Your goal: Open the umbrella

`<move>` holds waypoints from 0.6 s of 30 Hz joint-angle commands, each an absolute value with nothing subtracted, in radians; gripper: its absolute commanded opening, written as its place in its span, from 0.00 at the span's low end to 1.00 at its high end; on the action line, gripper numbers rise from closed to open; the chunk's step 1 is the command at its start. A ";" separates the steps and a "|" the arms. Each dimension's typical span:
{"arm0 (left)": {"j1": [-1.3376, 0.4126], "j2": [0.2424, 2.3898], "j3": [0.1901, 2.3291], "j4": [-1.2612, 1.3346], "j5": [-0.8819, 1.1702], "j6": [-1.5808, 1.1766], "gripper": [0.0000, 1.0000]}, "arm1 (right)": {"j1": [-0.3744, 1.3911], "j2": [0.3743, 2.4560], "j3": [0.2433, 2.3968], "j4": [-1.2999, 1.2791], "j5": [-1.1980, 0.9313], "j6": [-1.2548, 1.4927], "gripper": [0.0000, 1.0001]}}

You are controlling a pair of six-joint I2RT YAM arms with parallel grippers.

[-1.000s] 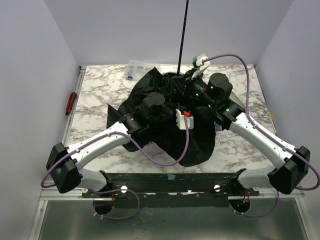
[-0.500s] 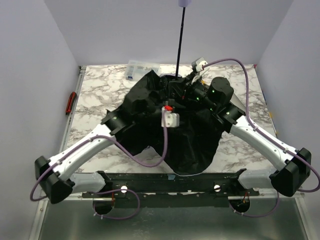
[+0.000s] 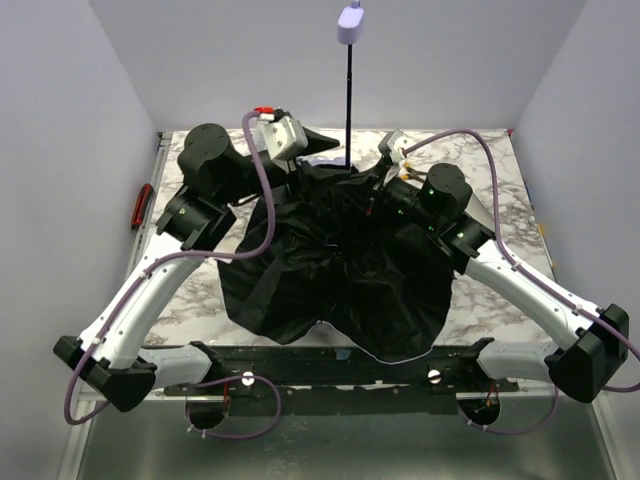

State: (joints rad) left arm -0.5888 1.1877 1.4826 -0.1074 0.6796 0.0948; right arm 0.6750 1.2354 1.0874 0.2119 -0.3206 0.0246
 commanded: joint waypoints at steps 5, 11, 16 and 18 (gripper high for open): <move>-0.583 1.272 1.498 -0.054 0.666 -0.200 0.56 | 0.680 1.197 1.094 0.292 -0.438 0.016 0.01; -0.580 1.309 1.500 -0.023 0.652 -0.304 0.51 | 0.679 1.177 1.080 0.291 -0.446 0.010 0.01; -0.580 1.319 1.480 -0.005 0.669 -0.344 0.25 | 0.680 1.168 1.074 0.285 -0.453 0.011 0.01; -0.581 1.325 1.487 -0.005 0.699 -0.348 0.16 | 0.679 1.160 1.071 0.284 -0.452 0.011 0.01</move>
